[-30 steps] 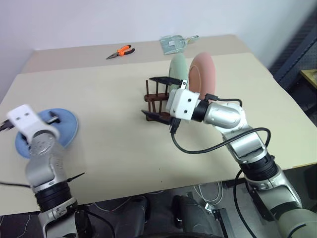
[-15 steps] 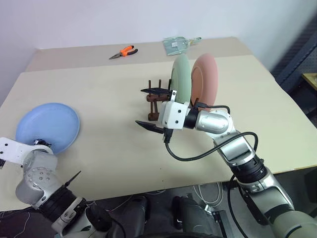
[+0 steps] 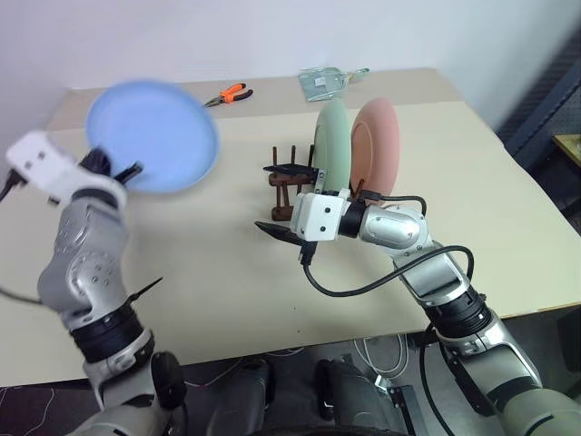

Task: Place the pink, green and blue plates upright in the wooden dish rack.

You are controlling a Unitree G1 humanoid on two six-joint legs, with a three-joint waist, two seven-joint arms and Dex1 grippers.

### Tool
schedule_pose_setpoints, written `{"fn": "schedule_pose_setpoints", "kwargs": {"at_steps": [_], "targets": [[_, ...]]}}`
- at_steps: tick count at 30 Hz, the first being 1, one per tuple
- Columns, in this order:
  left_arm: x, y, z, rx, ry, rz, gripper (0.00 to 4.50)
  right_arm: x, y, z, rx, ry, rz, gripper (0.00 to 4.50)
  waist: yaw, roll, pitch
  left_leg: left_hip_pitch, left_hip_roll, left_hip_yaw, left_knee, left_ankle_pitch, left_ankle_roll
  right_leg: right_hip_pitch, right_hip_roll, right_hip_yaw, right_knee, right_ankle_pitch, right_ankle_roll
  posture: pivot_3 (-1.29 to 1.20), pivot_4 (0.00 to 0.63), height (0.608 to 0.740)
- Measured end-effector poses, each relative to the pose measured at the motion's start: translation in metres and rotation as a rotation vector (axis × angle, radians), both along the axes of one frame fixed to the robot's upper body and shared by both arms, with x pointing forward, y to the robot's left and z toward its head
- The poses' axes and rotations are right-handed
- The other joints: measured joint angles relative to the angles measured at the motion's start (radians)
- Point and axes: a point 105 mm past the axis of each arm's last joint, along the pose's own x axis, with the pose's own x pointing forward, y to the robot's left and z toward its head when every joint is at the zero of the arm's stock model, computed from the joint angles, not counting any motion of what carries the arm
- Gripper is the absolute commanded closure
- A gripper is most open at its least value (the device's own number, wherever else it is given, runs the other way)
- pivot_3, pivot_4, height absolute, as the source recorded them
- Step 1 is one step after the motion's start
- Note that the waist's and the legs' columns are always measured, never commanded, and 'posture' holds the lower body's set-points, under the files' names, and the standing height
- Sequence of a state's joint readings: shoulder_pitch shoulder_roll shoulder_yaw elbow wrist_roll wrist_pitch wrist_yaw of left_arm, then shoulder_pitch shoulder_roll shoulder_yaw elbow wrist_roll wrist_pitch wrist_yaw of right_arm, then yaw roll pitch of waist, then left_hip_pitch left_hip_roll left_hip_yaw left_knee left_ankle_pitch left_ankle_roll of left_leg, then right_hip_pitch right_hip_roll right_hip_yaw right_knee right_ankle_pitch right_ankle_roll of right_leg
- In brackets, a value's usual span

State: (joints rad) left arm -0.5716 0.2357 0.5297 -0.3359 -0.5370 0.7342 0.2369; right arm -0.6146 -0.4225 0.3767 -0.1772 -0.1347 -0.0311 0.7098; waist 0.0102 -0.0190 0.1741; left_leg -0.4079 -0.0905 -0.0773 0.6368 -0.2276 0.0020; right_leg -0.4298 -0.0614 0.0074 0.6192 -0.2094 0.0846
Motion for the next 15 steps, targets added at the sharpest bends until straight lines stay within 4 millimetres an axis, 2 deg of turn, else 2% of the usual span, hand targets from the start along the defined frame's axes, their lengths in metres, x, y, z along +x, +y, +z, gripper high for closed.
{"fn": "schedule_pose_setpoints", "kwargs": {"at_steps": [2, 4, 7, 9, 12, 15], "targets": [[0.006, -0.025, 0.022, 0.096, -0.047, -0.108, 4.49, 0.007, -0.003, -0.002, -0.021, -0.042, -0.040, 0.00, -0.007, 0.000, 0.000, 0.000, 0.000, 0.001, -0.003, 0.003, -0.003, -0.001, 0.000, 0.001, 0.000, 0.000, 0.000, 0.00, 0.150, 0.729], [0.008, -0.050, 0.036, 0.195, -0.066, -0.213, 4.49, 0.018, -0.005, 0.000, -0.043, -0.096, -0.093, 0.00, -0.016, 0.000, 0.000, 0.001, 0.000, 0.002, -0.005, 0.004, -0.003, -0.002, 0.001, 0.003, 0.000, 0.000, 0.000, 0.00, 0.150, 0.729], [0.011, -0.078, 0.031, 0.246, -0.041, -0.332, 4.49, 0.031, -0.007, 0.009, -0.053, -0.181, -0.151, 0.00, -0.023, 0.000, 0.000, 0.001, 0.000, 0.002, -0.005, 0.005, -0.003, -0.003, 0.001, 0.003, 0.000, 0.000, 0.000, 0.00, 0.150, 0.729], [0.012, -0.089, 0.026, 0.247, -0.024, -0.386, 4.49, 0.036, -0.008, 0.012, -0.069, -0.231, -0.180, 0.00, -0.023, 0.000, 0.000, 0.001, 0.001, 0.002, -0.006, 0.005, -0.003, -0.003, 0.001, 0.003, 0.000, 0.000, 0.000, 0.00, 0.150, 0.729], [0.012, -0.099, 0.024, 0.222, -0.020, -0.435, 4.50, 0.046, -0.009, 0.008, -0.121, -0.295, -0.219, 0.84, -0.022, 0.000, 0.000, 0.001, 0.000, 0.002, -0.005, 0.005, -0.003, -0.003, 0.001, 0.003, 0.001, 0.000, 0.000, 0.00, 0.150, 0.729], [0.009, -0.104, 0.025, 0.229, -0.017, -0.462, 4.50, 0.051, -0.009, 0.003, -0.153, -0.321, -0.231, 2.44, -0.021, 0.000, 0.000, 0.001, 0.000, 0.002, -0.005, 0.005, -0.003, -0.003, 0.001, 0.004, 0.000, 0.000, 0.000, 0.00, 0.150, 0.729]]}}
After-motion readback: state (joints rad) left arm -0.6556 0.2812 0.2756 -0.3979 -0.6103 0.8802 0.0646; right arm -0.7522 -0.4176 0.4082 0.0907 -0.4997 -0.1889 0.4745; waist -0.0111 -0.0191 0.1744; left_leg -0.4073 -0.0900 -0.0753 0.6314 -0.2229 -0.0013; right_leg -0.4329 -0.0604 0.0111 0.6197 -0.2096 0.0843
